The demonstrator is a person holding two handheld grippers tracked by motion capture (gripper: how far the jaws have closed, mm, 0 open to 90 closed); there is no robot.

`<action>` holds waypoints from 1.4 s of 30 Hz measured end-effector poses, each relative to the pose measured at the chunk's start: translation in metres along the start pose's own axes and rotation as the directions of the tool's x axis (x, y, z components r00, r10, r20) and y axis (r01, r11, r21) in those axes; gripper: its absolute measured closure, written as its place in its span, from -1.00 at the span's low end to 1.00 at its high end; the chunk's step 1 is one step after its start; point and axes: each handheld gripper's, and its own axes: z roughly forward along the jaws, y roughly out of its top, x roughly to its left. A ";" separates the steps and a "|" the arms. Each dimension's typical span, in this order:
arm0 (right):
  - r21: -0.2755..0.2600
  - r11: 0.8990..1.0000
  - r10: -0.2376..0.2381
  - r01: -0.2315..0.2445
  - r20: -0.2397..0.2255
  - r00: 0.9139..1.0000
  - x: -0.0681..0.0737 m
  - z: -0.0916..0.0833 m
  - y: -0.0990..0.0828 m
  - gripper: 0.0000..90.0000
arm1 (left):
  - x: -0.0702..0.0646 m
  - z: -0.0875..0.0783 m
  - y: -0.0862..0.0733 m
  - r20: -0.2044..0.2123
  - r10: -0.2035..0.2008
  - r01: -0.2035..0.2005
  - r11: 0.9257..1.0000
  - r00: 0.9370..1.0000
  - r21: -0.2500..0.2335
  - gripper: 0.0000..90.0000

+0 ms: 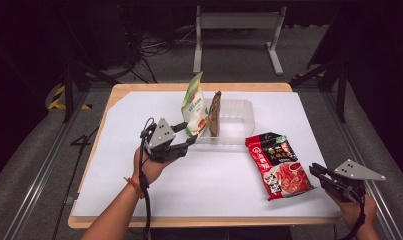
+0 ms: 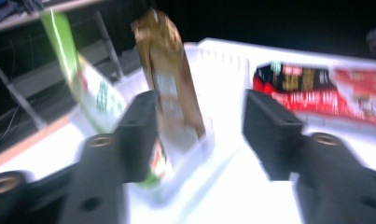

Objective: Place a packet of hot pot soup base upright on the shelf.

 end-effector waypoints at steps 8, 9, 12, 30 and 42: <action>0.067 0.997 0.027 -0.028 0.014 1.000 -0.007 0.004 -0.004 0.91 | -0.001 -0.018 -0.047 0.017 -0.061 0.058 0.991 0.998 0.118 -0.43; 0.078 0.996 0.034 -0.035 0.005 0.999 -0.007 0.005 -0.005 0.91 | -0.001 -0.020 -0.053 0.006 -0.061 0.060 0.989 0.998 0.134 -0.45; 0.110 0.993 0.036 -0.034 -0.014 0.999 -0.006 0.010 -0.008 0.93 | -0.004 -0.025 -0.066 0.001 -0.043 0.042 0.982 0.999 0.185 -0.47; 0.123 0.991 0.054 -0.045 -0.067 0.996 -0.006 0.019 -0.008 1.00 | -0.007 -0.035 -0.093 -0.037 -0.070 0.076 0.977 0.997 0.199 -0.61; 0.158 0.975 0.160 -0.154 -0.024 0.987 -0.015 0.041 -0.004 0.99 | -0.003 -0.032 -0.096 -0.042 -0.098 0.105 0.974 0.994 0.202 -0.60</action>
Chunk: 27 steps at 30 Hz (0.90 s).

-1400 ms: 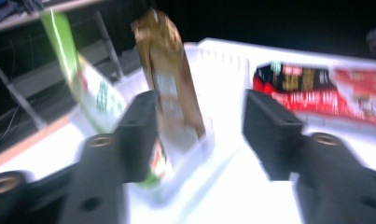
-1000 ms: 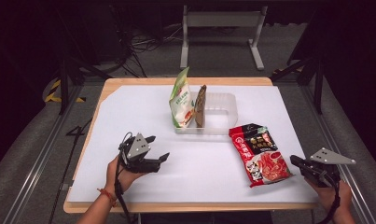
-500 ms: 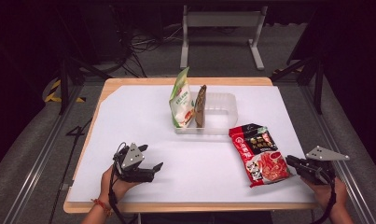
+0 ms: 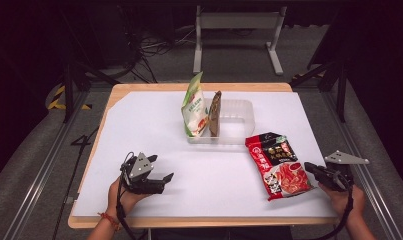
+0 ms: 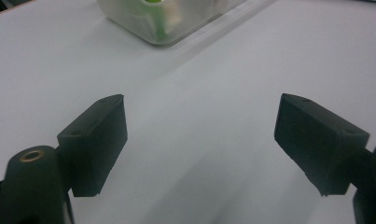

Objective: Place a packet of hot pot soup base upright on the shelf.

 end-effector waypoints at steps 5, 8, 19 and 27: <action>0.034 0.999 -0.041 0.041 0.020 0.999 0.004 0.012 0.004 1.00 | -0.003 0.001 -0.001 -0.007 0.023 -0.023 1.000 1.000 0.015 -0.60; 0.041 0.997 -0.060 0.060 0.012 0.998 0.002 0.017 0.012 1.00 | -0.004 0.001 0.000 -0.010 0.028 -0.028 0.999 1.000 0.017 -0.59; 0.039 0.984 -0.170 0.174 -0.087 0.982 0.026 0.019 0.016 1.00 | -0.005 0.004 0.001 -0.002 0.051 -0.051 0.998 0.999 0.025 -0.59; 0.009 0.973 -0.223 0.229 -0.192 0.956 0.051 0.012 0.011 1.00 | -0.007 0.007 0.000 0.009 0.053 -0.054 0.998 0.999 0.034 -0.60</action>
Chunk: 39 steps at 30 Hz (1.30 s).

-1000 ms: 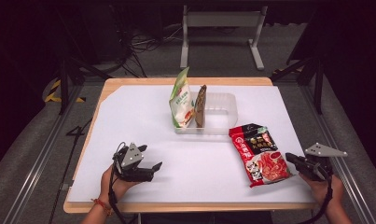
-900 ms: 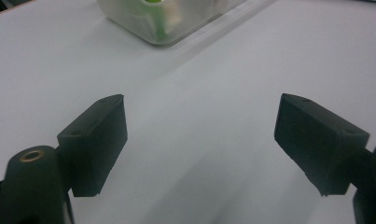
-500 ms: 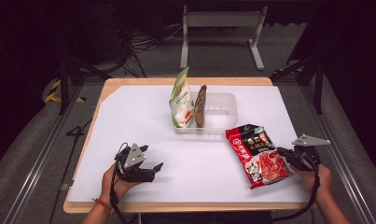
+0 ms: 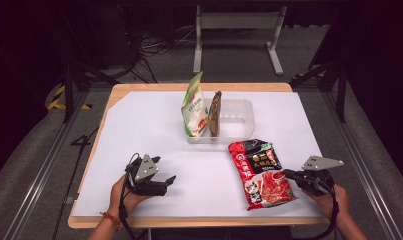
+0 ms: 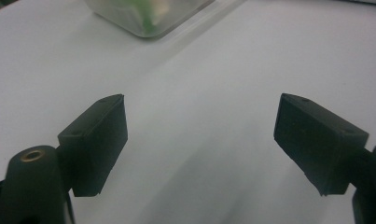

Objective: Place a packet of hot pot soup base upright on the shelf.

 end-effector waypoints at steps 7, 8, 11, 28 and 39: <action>-0.010 1.000 -0.023 0.022 -0.079 0.997 0.017 0.000 0.001 1.00 | -0.002 0.003 0.000 0.011 0.008 -0.008 1.000 1.000 0.012 -0.59; -0.011 1.000 -0.026 0.025 -0.087 0.996 0.019 0.000 0.001 1.00 | -0.002 0.003 0.000 0.012 0.007 -0.008 1.000 1.000 0.013 -0.59; -0.019 0.999 -0.031 0.029 -0.127 0.991 0.025 0.001 0.003 1.00 | -0.002 0.004 -0.001 0.019 0.003 -0.003 1.000 1.000 0.014 -0.60; -0.022 1.000 -0.024 0.020 -0.211 0.977 0.037 0.011 0.001 1.00 | -0.002 0.003 0.001 0.021 0.003 -0.003 1.000 1.000 0.008 -0.60; -0.038 0.996 -0.092 0.085 -0.226 0.970 0.057 0.013 0.008 1.00 | -0.001 0.002 0.000 0.014 0.001 -0.001 1.000 1.000 0.007 -0.60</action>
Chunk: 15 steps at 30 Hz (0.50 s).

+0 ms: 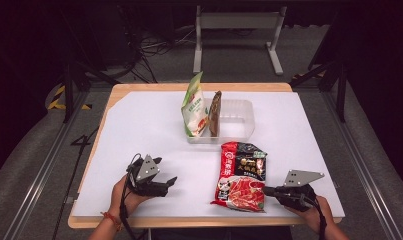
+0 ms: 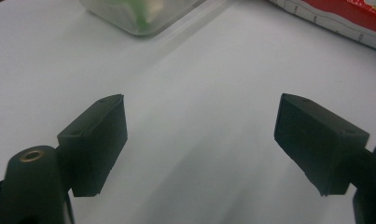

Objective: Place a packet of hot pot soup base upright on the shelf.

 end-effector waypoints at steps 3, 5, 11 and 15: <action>-0.003 1.000 0.001 -0.001 -0.011 1.000 -0.002 0.000 0.000 1.00 | 0.000 0.000 0.000 0.002 0.002 -0.002 1.000 1.000 0.000 -0.60; -0.010 1.000 0.002 -0.002 -0.014 1.000 -0.003 -0.002 0.000 1.00 | 0.000 -0.001 -0.001 -0.002 0.003 -0.003 1.000 1.000 0.001 -0.60; -0.017 0.999 -0.031 0.031 0.008 1.000 -0.003 -0.005 0.005 1.00 | 0.001 -0.003 -0.001 0.001 -0.006 0.006 1.000 1.000 -0.009 -0.58; -0.026 0.999 -0.041 0.041 0.031 0.999 -0.004 -0.007 0.006 1.00 | 0.002 -0.004 -0.002 -0.007 -0.006 0.006 1.000 1.000 -0.008 -0.58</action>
